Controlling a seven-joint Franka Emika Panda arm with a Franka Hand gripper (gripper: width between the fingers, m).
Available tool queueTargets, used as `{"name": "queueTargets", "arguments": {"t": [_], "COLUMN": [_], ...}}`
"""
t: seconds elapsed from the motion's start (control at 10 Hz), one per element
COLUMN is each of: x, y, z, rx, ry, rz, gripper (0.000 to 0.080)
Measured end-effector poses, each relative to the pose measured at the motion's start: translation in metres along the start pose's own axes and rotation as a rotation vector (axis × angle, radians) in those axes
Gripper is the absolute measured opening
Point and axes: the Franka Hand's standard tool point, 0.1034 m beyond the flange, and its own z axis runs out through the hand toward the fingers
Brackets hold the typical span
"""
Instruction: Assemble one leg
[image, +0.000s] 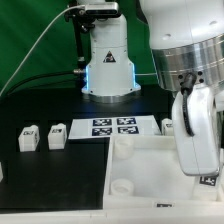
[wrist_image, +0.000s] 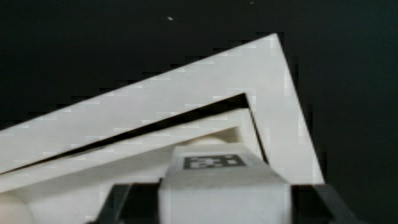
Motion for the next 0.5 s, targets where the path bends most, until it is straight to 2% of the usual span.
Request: {"name": "queueTargets", "arguments": {"t": [0.1, 0.2, 0.3, 0.5], "x": [0.000, -0.002, -0.009, -0.023], "y": [0.000, 0.002, 0.009, 0.020], "z": [0.000, 0.000, -0.002, -0.014], "rx": [0.000, -0.001, -0.004, -0.002], "ry": [0.000, -0.001, -0.001, -0.007], "rz": [-0.001, -0.005, -0.018, -0.045], "gripper": [0.0461, 0.0461, 0.0610, 0.0646]}}
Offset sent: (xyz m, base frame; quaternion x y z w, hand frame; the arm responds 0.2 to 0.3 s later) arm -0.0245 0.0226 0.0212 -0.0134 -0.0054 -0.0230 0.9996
